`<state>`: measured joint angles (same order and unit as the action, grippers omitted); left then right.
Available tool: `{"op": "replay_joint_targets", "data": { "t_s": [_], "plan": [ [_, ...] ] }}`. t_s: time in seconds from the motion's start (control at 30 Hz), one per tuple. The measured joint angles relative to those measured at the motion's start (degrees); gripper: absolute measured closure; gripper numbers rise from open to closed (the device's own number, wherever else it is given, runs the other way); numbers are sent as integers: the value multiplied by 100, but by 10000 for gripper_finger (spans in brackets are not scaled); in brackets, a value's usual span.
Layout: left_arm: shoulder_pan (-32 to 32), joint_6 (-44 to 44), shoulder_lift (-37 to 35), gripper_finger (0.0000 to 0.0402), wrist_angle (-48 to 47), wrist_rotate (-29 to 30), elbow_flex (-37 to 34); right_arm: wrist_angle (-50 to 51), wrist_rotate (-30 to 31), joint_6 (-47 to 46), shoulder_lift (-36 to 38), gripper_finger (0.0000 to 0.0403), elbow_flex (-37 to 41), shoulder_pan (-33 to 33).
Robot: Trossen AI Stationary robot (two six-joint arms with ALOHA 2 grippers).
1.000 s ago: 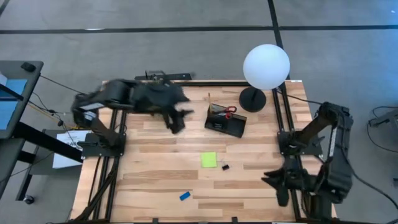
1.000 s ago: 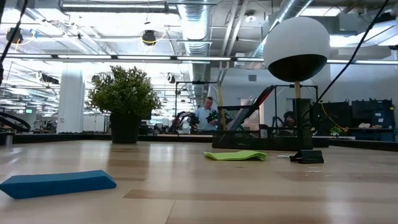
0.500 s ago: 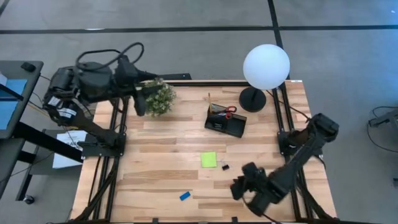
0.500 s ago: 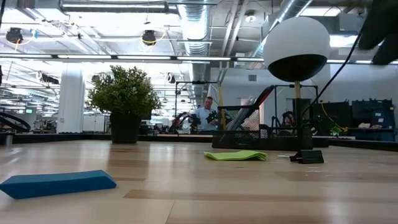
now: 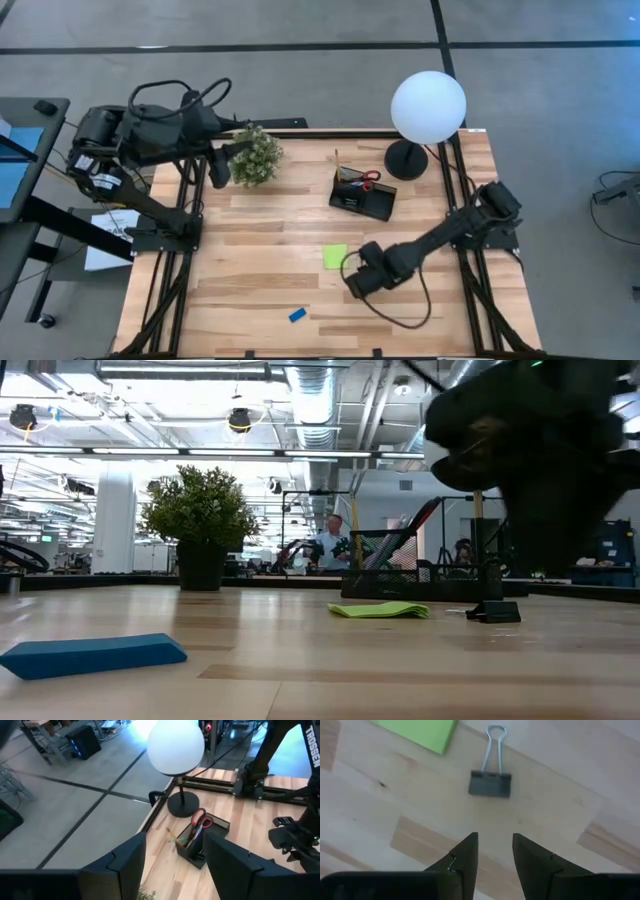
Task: Pick and place office supplies into organizer
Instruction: Put the binder clip into the black desk organizer
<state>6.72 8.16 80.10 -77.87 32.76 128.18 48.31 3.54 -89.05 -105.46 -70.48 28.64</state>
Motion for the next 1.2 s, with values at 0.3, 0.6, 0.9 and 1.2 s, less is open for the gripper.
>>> {"op": "replay_joint_targets", "data": {
  "t_s": [0.3, 0.6, 0.9, 1.2],
  "plan": [
    [0, -2, 18, 207, -140, 124, -2, -81, -69, 1204, 3, 230, -2, -587],
    [0, -3, 24, 207, -140, 141, -2, -130, -360, 1148, -35, 164, -5, -739],
    [0, 0, 26, 207, -187, 141, -2, -418, -479, 605, -578, 173, -4, -591],
    [0, -8, 27, 207, -256, 209, -2, -459, -425, 397, -617, 178, -13, -663]
  ]
}}
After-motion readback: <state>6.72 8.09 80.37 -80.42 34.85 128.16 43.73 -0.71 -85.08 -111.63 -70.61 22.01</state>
